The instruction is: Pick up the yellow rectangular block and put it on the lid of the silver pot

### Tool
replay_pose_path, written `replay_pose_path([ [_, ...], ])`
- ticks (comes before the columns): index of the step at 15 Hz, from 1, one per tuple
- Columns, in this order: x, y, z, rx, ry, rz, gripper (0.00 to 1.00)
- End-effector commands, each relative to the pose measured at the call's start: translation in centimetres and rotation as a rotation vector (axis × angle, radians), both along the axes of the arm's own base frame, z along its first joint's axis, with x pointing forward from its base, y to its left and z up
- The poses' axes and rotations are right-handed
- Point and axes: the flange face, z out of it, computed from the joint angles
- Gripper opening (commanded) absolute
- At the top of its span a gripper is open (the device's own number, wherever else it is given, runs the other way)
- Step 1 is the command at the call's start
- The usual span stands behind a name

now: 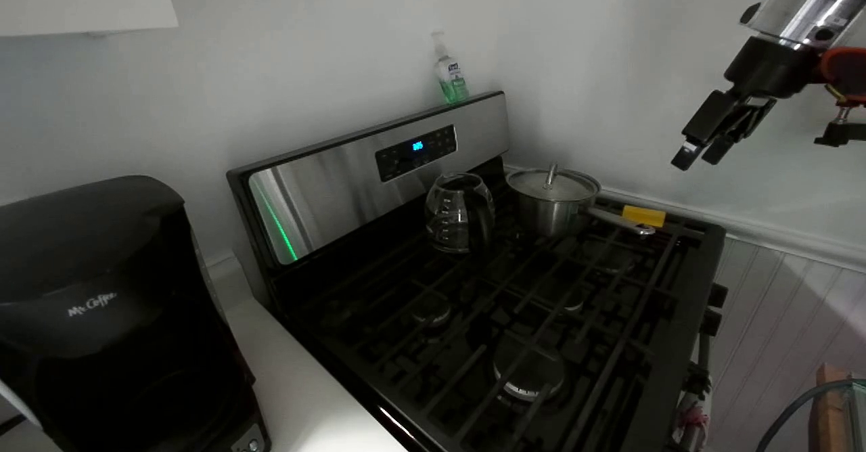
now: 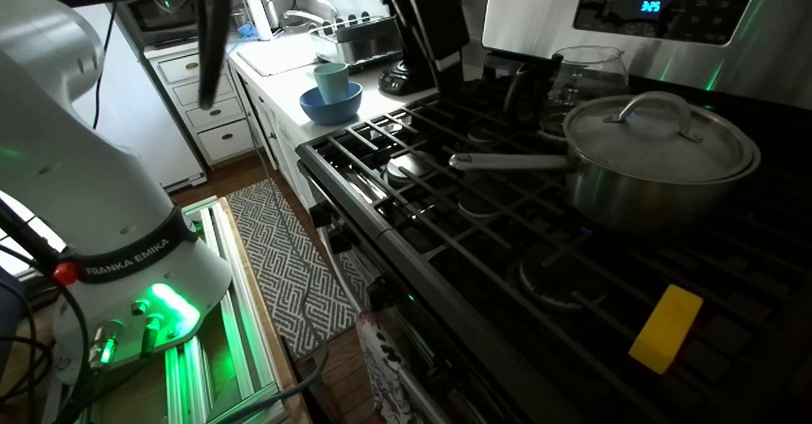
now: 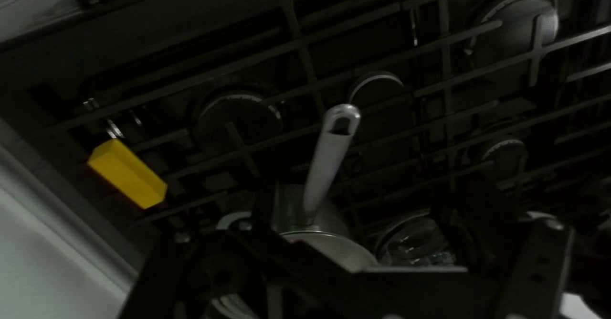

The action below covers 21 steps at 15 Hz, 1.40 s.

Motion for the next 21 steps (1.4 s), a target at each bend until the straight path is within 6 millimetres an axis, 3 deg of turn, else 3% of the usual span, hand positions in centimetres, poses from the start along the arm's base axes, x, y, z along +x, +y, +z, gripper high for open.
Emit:
replay_pose_path([
  [1,-3.4,-5.7,1.2,-0.052,0.042,0.001,1.0],
  [3,-4.9,-8.2,0.9,-0.026,0.114,0.058,1.0],
  [5,-5.4,-9.3,0.7,-0.014,0.194,0.138,1.0],
  [11,-1.6,-7.5,-0.6,-0.083,0.37,0.3,1.0],
  [12,-2.8,-7.4,-0.8,-0.055,0.307,0.252,1.0],
  [15,-1.5,-6.9,-1.1,-0.07,0.344,0.283,1.0],
  [21,-1.5,-7.1,-1.0,-0.074,0.347,0.284,1.0],
])
